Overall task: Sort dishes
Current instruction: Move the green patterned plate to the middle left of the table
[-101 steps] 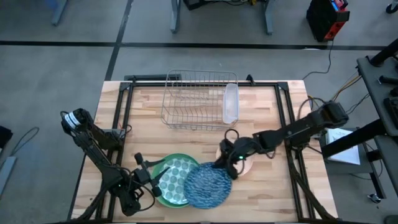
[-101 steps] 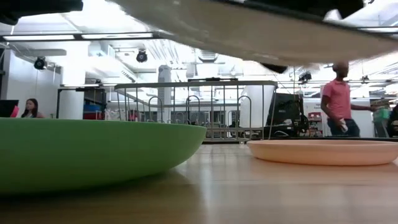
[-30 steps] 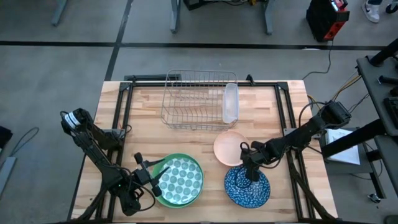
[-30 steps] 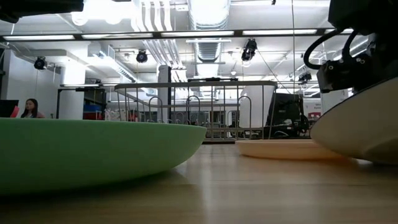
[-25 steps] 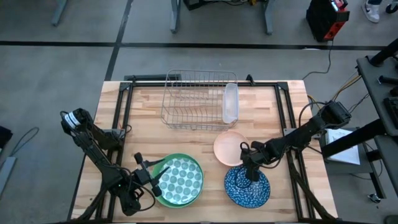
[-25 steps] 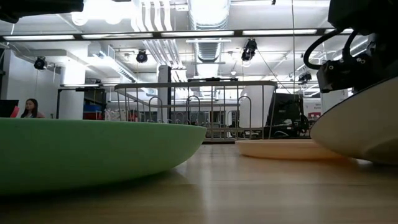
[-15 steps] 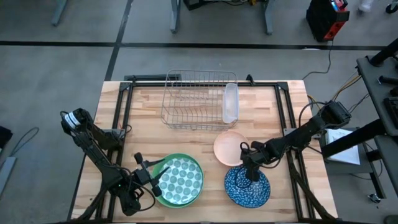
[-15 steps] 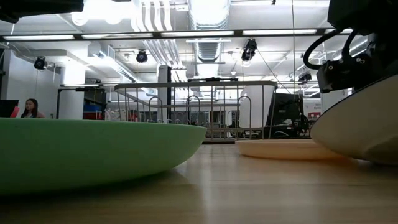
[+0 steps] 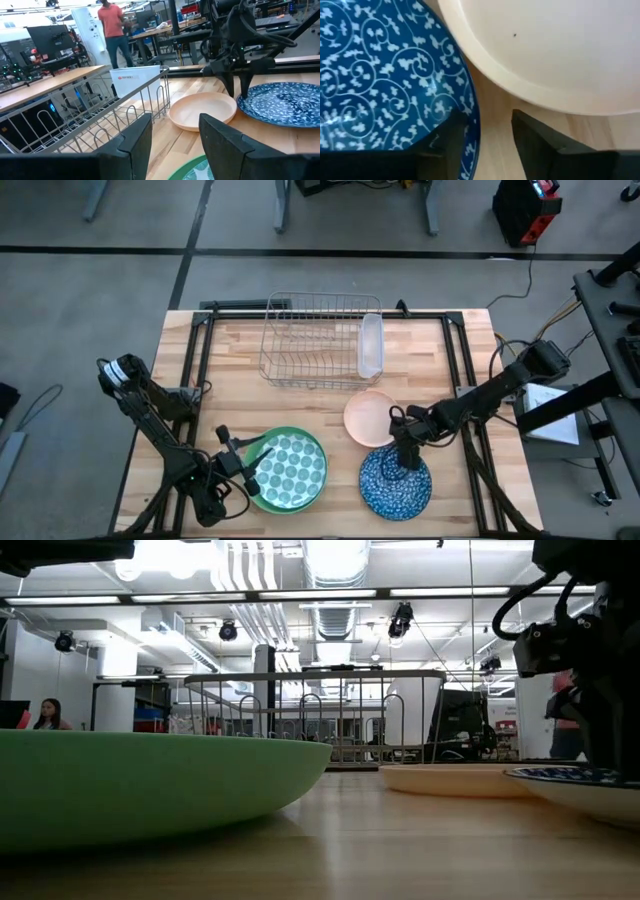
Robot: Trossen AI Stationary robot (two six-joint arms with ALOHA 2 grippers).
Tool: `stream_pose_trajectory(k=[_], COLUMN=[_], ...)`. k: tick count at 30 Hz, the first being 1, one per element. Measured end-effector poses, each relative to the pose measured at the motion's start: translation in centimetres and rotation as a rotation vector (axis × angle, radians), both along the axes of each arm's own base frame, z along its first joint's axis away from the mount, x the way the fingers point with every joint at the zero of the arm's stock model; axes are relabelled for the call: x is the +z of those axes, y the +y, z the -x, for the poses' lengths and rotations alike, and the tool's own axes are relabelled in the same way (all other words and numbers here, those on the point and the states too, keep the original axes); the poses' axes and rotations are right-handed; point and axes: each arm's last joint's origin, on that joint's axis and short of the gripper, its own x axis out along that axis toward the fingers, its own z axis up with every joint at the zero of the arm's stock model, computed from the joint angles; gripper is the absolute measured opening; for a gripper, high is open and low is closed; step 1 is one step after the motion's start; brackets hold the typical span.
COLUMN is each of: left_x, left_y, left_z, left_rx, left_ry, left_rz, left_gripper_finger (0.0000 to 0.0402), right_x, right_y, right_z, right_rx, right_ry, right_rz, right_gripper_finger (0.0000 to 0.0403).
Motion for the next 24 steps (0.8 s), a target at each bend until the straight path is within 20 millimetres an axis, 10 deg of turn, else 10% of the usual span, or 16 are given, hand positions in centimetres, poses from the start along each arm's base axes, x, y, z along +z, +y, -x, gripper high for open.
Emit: stream_pose_trajectory(k=[24], left_x=[0.1], left_y=[1.1], left_z=[-1.2], left_rx=[0.070], left_ry=[-0.009], left_rz=[-0.017], left_gripper_finger=[0.0154], right_x=[4.2], right_y=[-1.5], right_z=[2.5], right_rx=[-0.105], right_ry=[-0.119], right_rz=[0.022], right_gripper_finger=[0.0196])
